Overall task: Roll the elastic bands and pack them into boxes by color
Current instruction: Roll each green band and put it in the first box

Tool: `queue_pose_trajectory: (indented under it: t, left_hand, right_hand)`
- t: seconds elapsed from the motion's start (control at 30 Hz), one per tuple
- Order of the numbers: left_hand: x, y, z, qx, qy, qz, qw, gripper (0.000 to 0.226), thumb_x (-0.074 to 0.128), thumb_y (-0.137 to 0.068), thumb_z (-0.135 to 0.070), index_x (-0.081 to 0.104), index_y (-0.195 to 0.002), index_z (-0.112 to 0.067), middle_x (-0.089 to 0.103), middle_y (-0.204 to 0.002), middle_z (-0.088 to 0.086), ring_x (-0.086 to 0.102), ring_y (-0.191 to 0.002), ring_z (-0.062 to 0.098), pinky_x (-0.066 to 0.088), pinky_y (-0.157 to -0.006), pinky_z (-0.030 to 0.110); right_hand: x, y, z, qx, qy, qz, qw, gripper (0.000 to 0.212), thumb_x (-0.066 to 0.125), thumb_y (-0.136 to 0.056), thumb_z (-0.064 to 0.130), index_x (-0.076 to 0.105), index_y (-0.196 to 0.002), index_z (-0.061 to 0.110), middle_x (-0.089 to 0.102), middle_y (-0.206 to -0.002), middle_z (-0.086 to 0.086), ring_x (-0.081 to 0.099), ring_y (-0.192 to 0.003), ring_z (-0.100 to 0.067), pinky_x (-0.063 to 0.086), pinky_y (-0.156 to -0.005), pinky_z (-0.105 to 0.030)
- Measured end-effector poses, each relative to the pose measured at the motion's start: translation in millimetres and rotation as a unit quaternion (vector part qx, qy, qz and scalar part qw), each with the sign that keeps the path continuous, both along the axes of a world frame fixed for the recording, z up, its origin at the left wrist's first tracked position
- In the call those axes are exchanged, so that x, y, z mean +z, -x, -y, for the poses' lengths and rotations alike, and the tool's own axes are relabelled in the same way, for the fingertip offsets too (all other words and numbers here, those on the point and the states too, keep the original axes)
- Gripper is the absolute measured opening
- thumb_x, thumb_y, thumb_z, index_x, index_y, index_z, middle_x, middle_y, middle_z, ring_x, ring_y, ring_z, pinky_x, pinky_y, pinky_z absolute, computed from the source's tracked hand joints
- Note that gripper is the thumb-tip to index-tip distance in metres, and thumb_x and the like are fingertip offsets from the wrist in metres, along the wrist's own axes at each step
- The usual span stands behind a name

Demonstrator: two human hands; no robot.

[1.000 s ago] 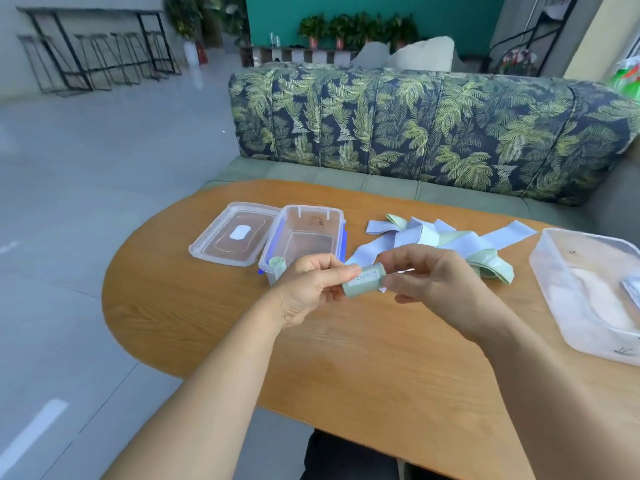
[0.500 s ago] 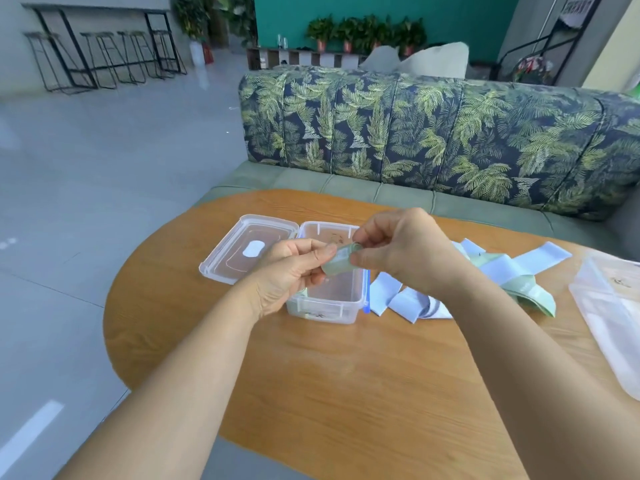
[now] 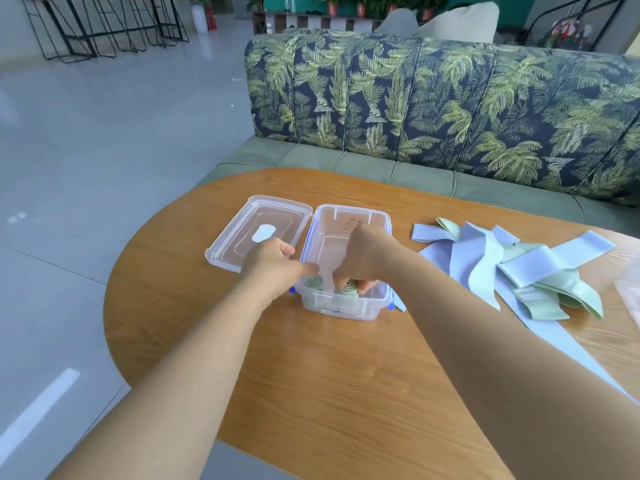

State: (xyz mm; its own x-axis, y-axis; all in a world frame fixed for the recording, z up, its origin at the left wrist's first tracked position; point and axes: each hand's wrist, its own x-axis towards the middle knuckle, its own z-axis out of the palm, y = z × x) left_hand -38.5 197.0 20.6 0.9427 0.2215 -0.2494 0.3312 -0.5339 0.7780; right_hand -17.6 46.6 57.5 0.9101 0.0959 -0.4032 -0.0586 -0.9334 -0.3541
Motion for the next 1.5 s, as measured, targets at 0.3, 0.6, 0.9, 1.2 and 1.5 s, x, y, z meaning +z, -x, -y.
queue_pose_trajectory:
  t: [0.3,0.6,0.9,1.2,1.5]
  left_hand:
    - [-0.8,-2.0,2.7,-0.029,-0.015,-0.060,0.998,0.034,0.089,-0.063,-0.028,0.059,-0.073,-0.018,0.067,-0.085,0.003,0.067,-0.091,0.022,0.055,-0.089,0.039]
    - [-2.1,-6.4,2.0,-0.035,-0.009,-0.073,0.997,0.043,0.093,-0.058,-0.033,0.054,-0.071,-0.020,0.068,-0.089,0.002,0.070,-0.088,0.022,0.056,-0.089,0.041]
    - [1.4,-7.0,2.6,-0.041,-0.012,-0.080,0.996,0.041,0.091,-0.063,-0.026,0.052,-0.072,-0.019,0.070,-0.100,0.008,0.070,-0.090,0.021,0.054,-0.091,0.038]
    - [1.4,-8.9,1.9,-0.053,-0.019,-0.081,0.995,0.038,0.089,-0.066,-0.024,0.052,-0.071,-0.019,0.059,-0.079,-0.002,0.068,-0.089,0.019,0.055,-0.090,0.036]
    - [1.1,-10.6,1.7,-0.049,-0.005,-0.089,0.995,0.039,0.090,-0.066,-0.023,0.051,-0.073,-0.019,0.061,-0.083,0.000,0.066,-0.093,0.023,0.053,-0.091,0.037]
  right_hand:
    - [1.1,-2.6,-14.3,-0.009,0.027,-0.042,0.999,0.020,0.073,-0.077,0.020,0.058,-0.082,0.008,0.075,-0.073,-0.006,0.067,-0.064,-0.014,0.057,-0.089,-0.030]
    - [-10.9,-5.6,-16.3,-0.070,-0.007,-0.028,0.997,0.024,0.072,-0.076,0.019,0.053,-0.088,0.010,0.062,-0.043,-0.002,0.058,-0.040,-0.011,0.054,-0.071,-0.025]
    - [-11.6,-6.9,-11.1,-0.077,-0.028,-0.057,0.995,0.024,0.079,-0.079,0.022,0.062,-0.076,0.005,0.067,-0.058,-0.009,0.067,-0.057,-0.020,0.060,-0.080,-0.035]
    - [-16.6,-9.0,5.2,-0.080,-0.112,-0.145,0.980,0.018,0.072,-0.088,0.013,0.062,-0.096,0.001,0.067,-0.080,-0.013,0.062,-0.065,-0.021,0.056,-0.079,-0.031]
    - [-18.3,-7.3,6.4,-0.062,-0.124,-0.143,0.980,0.016,0.068,-0.090,0.013,0.066,-0.100,0.001,0.071,-0.084,-0.010,0.072,-0.091,-0.025,0.057,-0.091,-0.037]
